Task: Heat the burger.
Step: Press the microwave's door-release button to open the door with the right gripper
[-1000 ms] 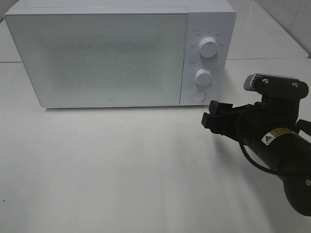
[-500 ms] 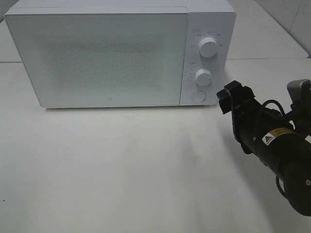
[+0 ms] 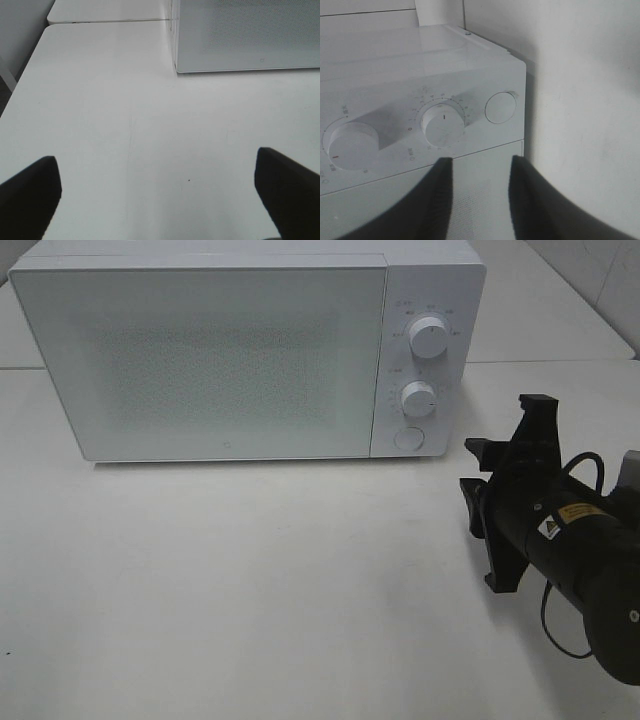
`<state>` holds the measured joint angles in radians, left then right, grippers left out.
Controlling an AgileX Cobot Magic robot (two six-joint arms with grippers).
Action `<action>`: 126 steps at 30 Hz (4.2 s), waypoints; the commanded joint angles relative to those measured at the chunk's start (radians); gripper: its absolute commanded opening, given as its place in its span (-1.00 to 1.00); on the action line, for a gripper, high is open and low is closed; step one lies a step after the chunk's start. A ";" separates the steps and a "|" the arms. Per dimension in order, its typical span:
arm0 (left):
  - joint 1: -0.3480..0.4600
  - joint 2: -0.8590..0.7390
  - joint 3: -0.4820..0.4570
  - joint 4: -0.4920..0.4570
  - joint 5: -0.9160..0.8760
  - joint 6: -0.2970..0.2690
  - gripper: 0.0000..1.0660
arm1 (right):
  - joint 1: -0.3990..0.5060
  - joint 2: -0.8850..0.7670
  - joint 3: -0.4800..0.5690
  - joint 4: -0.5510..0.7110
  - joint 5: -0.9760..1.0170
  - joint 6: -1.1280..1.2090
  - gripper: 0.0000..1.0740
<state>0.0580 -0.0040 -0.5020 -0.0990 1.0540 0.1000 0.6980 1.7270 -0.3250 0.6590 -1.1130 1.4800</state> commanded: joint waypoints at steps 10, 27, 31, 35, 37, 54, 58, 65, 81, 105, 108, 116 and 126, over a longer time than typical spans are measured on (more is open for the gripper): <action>-0.008 -0.021 0.003 0.003 -0.015 -0.007 0.88 | 0.001 -0.002 -0.009 0.021 0.018 0.013 -1.00; -0.008 -0.021 0.003 0.003 -0.015 -0.007 0.88 | -0.059 0.167 -0.178 -0.035 0.088 -0.028 -1.00; -0.008 -0.021 0.003 0.003 -0.015 -0.007 0.88 | -0.076 0.184 -0.208 -0.041 0.140 -0.034 -1.00; -0.008 -0.021 0.003 0.003 -0.015 -0.007 0.88 | -0.107 0.217 -0.273 -0.091 0.185 -0.037 -1.00; -0.008 -0.021 0.003 0.003 -0.015 -0.007 0.88 | -0.121 0.230 -0.297 -0.114 0.199 -0.037 -1.00; -0.008 -0.021 0.003 0.003 -0.015 -0.007 0.88 | -0.174 0.335 -0.459 -0.155 0.260 -0.044 -1.00; -0.008 -0.021 0.003 0.003 -0.015 -0.007 0.88 | -0.186 0.356 -0.491 -0.152 0.260 -0.053 -0.99; -0.008 -0.021 0.003 0.003 -0.015 -0.007 0.88 | -0.210 0.358 -0.517 -0.135 0.260 -0.092 -0.99; -0.008 -0.021 0.003 0.003 -0.015 -0.007 0.88 | -0.210 0.364 -0.613 -0.109 0.115 -0.134 -1.00; -0.008 -0.021 0.003 0.003 -0.015 -0.007 0.88 | -0.208 0.418 -0.692 -0.136 0.083 -0.152 -1.00; -0.008 -0.021 0.003 0.003 -0.015 -0.007 0.88 | -0.205 0.404 -0.673 -0.137 0.115 -0.145 -1.00; -0.008 -0.021 0.003 0.003 -0.015 -0.007 0.88 | -0.182 0.393 -0.617 -0.149 0.155 -0.104 -1.00; -0.008 -0.021 0.003 0.002 -0.015 -0.007 0.88 | -0.155 0.367 -0.538 -0.142 0.203 -0.065 -1.00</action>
<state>0.0580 -0.0040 -0.5020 -0.0990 1.0540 0.1000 0.5300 2.1190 -0.8530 0.5750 -0.8620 1.4110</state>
